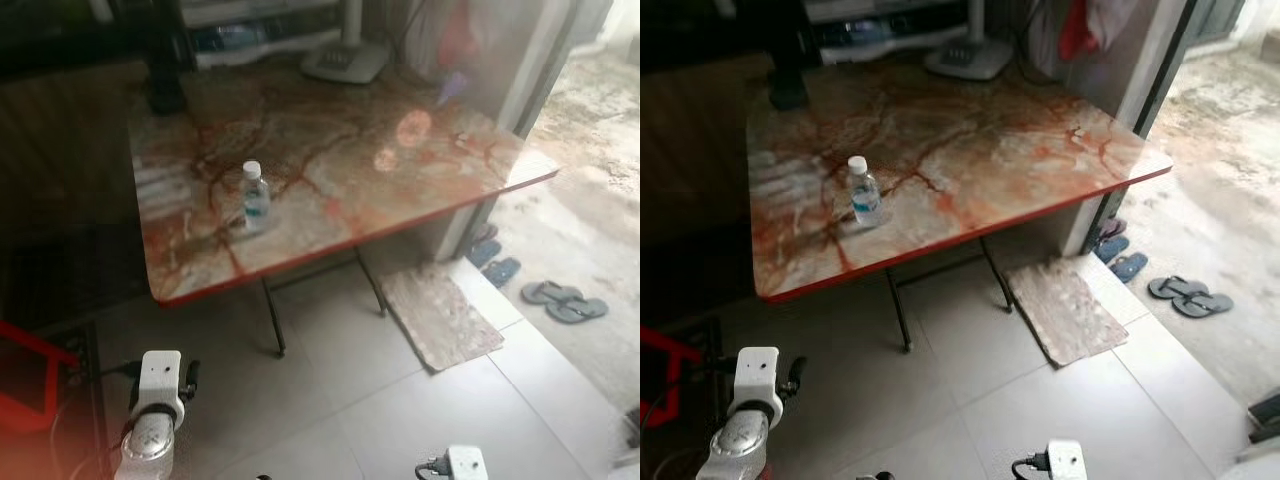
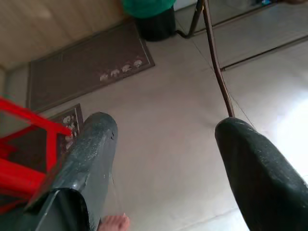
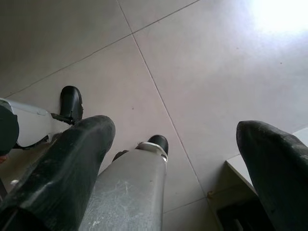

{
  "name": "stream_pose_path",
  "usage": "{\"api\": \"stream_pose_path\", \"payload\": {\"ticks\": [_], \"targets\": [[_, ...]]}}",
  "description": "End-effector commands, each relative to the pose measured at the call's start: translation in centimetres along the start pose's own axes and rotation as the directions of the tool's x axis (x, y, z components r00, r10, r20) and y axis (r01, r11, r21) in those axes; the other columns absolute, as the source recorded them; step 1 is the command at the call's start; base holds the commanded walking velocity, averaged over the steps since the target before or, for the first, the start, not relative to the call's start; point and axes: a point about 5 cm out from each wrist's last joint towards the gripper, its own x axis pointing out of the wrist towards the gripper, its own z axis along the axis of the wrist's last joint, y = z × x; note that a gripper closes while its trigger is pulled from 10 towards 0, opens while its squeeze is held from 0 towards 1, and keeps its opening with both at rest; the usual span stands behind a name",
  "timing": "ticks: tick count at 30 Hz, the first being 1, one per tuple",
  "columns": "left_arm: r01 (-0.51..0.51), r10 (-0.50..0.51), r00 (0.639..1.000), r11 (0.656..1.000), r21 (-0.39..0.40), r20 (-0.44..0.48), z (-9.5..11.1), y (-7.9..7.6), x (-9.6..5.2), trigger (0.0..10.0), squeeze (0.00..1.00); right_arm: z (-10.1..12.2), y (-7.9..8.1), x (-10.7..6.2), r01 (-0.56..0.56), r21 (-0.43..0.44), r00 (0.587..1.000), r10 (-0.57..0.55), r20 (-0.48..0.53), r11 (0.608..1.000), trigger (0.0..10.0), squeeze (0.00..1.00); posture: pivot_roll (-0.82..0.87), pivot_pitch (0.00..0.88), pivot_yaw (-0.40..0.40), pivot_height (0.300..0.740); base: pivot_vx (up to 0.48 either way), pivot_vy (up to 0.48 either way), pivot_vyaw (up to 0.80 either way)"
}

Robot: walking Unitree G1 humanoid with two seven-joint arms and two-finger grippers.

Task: Restocking fridge

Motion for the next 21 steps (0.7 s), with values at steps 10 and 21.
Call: {"api": "stream_pose_path", "payload": {"ticks": [10,21], "targets": [[0.002,0.002,0.985,1.000,-0.024,0.173,1.3,-0.1,-1.4,10.0,0.00,-0.5,0.1,-0.1,-0.027,-0.068,0.999,0.025,-0.031,0.997,10.0,0.00,0.01,0.089,-0.001,0.740,0.000,0.000,0.00],[0.028,-0.061,0.910,0.996,0.085,0.410,3.9,0.2,-5.7,10.0,0.00,-0.5,-0.1,-0.1,-0.040,-0.112,0.998,0.035,-0.043,0.993,10.0,0.00,0.01,0.095,-0.006,0.740,0.000,0.000,0.00]]}}
